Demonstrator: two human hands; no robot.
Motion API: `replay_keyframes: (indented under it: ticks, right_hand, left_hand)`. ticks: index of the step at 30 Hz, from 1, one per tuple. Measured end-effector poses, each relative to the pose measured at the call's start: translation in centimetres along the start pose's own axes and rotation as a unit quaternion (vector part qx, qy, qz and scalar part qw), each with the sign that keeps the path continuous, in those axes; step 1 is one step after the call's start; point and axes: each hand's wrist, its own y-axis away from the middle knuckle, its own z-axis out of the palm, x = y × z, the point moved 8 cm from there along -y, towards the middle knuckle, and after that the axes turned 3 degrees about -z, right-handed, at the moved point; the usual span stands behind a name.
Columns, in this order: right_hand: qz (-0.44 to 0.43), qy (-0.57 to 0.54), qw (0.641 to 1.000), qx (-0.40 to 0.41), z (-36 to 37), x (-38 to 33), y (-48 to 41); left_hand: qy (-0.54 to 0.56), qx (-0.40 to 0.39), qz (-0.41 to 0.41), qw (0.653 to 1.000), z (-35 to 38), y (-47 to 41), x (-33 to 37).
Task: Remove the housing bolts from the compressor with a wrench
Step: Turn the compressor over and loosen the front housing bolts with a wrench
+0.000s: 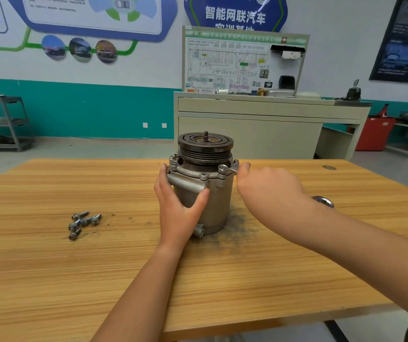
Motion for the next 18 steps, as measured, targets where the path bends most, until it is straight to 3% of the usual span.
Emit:
replay_keyframes:
  ticks: [4,10,14,18]
  right_hand:
    - [-0.038,0.034,0.998,-0.035,-0.9,0.3,-0.4]
    - [-0.061,0.037,0.997,-0.018,0.2,2.1,-1.2]
    - [-0.053,0.103,0.993,0.016,1.2,3.6,-2.9]
    - [-0.029,0.051,0.995,0.085,2.9,3.6,-4.8]
  left_hand:
    - [0.003,-0.004,-0.006,1.0,0.0,0.2,0.2]
    - [0.003,-0.006,-0.011,1.0,0.0,0.2,0.2]
    - [0.007,-0.005,-0.007,1.0,0.0,0.2,0.2]
    - [0.007,-0.006,-0.005,1.0,0.0,0.1,0.0]
